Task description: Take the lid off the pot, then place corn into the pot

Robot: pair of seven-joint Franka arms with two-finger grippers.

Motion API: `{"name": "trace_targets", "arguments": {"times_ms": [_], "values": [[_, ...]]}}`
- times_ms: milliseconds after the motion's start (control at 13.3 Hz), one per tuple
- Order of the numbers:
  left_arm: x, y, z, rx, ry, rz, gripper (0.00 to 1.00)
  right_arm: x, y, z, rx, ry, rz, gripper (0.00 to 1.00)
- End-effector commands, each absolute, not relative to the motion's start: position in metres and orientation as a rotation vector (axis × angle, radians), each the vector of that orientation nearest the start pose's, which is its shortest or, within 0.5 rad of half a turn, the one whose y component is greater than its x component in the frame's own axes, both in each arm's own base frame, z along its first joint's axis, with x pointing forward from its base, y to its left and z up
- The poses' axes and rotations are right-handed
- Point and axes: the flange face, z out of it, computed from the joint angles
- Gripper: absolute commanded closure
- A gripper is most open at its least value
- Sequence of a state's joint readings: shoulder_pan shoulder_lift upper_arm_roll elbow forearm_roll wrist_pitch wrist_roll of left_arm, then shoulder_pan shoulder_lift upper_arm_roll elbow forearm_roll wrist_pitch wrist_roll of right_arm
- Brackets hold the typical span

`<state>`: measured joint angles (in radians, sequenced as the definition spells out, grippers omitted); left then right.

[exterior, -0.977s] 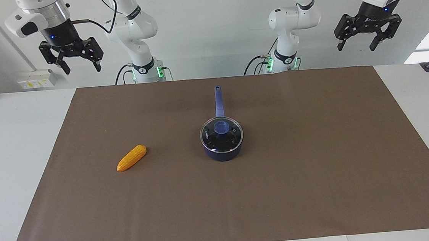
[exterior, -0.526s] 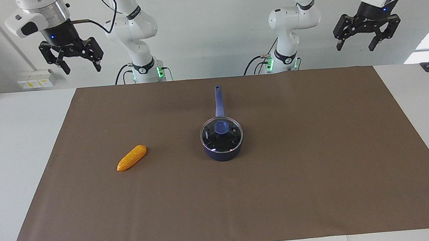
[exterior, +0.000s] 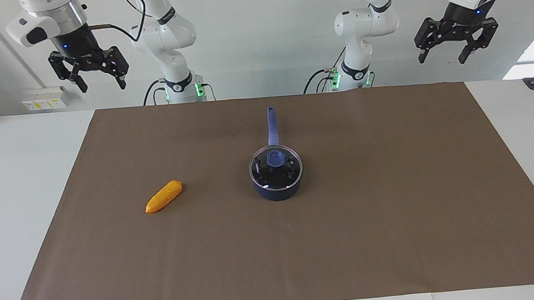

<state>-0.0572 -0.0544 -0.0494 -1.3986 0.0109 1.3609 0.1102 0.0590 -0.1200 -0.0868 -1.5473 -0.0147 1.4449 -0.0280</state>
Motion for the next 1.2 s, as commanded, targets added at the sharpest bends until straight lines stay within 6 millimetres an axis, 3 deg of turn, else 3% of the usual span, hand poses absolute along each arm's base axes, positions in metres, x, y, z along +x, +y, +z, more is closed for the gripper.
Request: {"name": "trace_targets", "arguments": {"times_ms": [0, 751, 1127], "values": [[0.503, -0.055, 0.718, -3.103, 0.336, -0.029, 0.00, 0.498, -0.020, 0.690, -3.133, -0.034, -0.019, 0.00], [0.505, -0.058, 0.719, -3.104, 0.364, -0.062, 0.00, 0.498, -0.020, 0.690, -3.133, -0.034, -0.019, 0.00], [0.508, -0.092, 0.711, -3.092, 0.440, -0.087, 0.00, 0.498, -0.020, 0.690, -3.133, -0.032, -0.019, 0.00]]}}
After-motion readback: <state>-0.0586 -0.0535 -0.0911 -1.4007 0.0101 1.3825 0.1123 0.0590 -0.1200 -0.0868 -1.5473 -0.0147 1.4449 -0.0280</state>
